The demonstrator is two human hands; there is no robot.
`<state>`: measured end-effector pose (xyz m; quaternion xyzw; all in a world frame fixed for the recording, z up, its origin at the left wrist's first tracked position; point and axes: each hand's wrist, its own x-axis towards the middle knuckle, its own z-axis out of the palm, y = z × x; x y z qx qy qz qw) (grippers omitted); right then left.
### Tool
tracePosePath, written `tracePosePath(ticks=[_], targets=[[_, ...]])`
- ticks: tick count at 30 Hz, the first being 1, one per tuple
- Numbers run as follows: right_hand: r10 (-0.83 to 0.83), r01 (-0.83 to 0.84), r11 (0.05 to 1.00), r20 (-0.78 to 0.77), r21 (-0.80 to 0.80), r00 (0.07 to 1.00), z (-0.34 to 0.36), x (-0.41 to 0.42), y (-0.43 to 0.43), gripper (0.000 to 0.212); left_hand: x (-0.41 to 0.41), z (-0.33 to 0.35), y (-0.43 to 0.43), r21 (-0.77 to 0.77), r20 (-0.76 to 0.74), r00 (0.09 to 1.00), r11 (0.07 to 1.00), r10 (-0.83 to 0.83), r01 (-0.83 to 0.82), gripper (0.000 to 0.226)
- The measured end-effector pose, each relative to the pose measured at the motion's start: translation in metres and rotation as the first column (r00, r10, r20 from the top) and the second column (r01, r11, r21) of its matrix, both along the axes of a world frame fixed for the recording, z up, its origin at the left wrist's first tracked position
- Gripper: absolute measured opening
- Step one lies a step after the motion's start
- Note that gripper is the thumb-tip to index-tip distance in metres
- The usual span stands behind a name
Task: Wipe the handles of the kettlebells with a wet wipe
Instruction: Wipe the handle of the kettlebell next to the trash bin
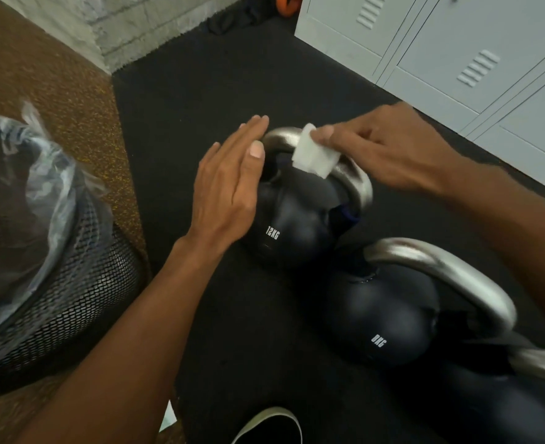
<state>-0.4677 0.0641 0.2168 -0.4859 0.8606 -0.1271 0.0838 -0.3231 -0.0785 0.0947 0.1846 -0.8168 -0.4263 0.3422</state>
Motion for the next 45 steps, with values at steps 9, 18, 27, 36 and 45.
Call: tracePosePath(ticks=[9,18,27,36,45], targets=[[-0.002,-0.017,0.998,-0.273,-0.064,0.962,-0.023,0.023,0.06,0.039,-0.01,0.002,-0.001,-0.062,0.038,0.996,0.995,-0.078,0.08,0.05],[-0.322,0.324,0.931,0.039,-0.168,0.946,-0.032,0.051,0.063,0.046,-0.011,-0.001,0.002,-0.136,0.048,0.997,0.988,-0.067,0.073,0.055],[-0.299,0.524,0.849,0.756,-0.068,0.582,-0.023,-0.012,0.029,0.056,-0.013,0.0,0.008,-0.168,0.043,0.999,0.985,-0.02,0.027,0.057],[-0.333,0.198,0.94,0.872,0.277,0.359,-0.051,-0.051,0.0,0.093,-0.013,-0.002,0.008,-0.229,0.044,0.999,0.973,0.007,0.004,0.057],[-0.304,0.403,0.914,0.727,0.041,0.616,-0.043,-0.053,0.042,0.066,-0.014,0.0,0.008,-0.208,0.05,0.999,0.978,0.004,0.006,0.059]])
